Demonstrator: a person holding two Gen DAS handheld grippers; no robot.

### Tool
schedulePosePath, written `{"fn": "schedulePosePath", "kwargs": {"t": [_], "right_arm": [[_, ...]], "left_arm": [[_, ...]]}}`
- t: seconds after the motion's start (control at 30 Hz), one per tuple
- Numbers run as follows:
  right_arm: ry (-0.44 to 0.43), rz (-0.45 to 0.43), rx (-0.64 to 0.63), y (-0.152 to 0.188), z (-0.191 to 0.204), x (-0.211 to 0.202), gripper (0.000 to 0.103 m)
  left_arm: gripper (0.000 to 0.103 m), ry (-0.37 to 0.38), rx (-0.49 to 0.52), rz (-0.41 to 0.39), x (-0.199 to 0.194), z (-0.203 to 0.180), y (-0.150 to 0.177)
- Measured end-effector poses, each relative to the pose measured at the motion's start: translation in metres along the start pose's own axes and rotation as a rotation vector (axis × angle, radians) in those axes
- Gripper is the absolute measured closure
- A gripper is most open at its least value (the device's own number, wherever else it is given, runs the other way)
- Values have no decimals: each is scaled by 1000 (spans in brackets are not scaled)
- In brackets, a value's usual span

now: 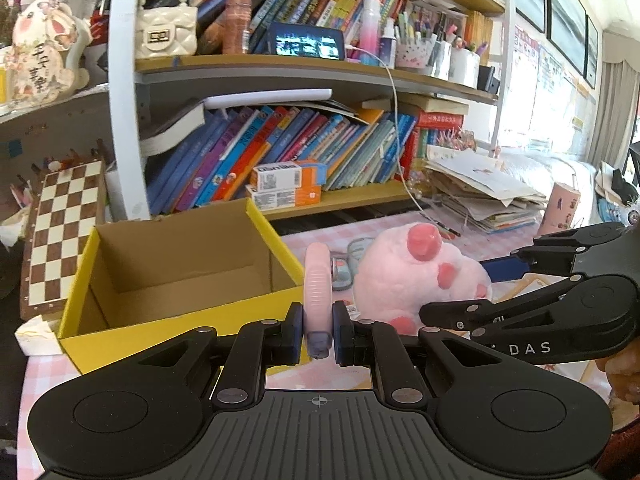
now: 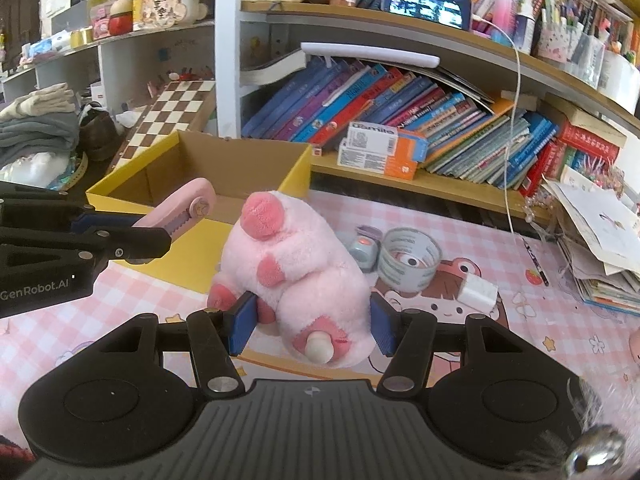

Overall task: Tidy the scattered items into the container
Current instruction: 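Lift and carry the pink tube and plush pig with both tools into the yellow box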

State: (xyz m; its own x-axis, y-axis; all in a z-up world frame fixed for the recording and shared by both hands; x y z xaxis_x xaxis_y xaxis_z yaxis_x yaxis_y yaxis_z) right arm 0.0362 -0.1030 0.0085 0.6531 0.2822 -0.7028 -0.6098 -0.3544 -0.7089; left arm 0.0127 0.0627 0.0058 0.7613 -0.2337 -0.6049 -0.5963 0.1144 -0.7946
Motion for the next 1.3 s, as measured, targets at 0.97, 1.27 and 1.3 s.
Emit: {"fn": "schedulePosePath", "kwargs": {"t": [0.97, 1.27, 1.3], "right_arm": [[-72, -73, -157, -108, 40, 37, 47], [-88, -62, -183, -132, 46, 66, 47], [-90, -59, -185, -134, 47, 70, 47]], "left_arm": [[90, -127, -51, -96, -3, 94, -50], [90, -141, -58, -85, 16, 109, -60], [90, -143, -60, -82, 19, 111, -61]]}}
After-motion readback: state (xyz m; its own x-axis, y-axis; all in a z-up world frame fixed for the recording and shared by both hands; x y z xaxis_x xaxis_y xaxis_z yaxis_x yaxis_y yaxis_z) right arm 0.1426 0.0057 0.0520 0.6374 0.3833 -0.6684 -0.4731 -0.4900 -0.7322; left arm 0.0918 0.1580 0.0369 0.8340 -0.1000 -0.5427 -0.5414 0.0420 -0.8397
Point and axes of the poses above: each gripper's, at about its wrist camera, not at the fingertips, and x roughly the way its jaws point, z to its left, y to its underside, the point moved 2 cm from there along x, roughly the way its jaws point, and after that the axes turned 7 degrees about z, right-handed, at the moved point
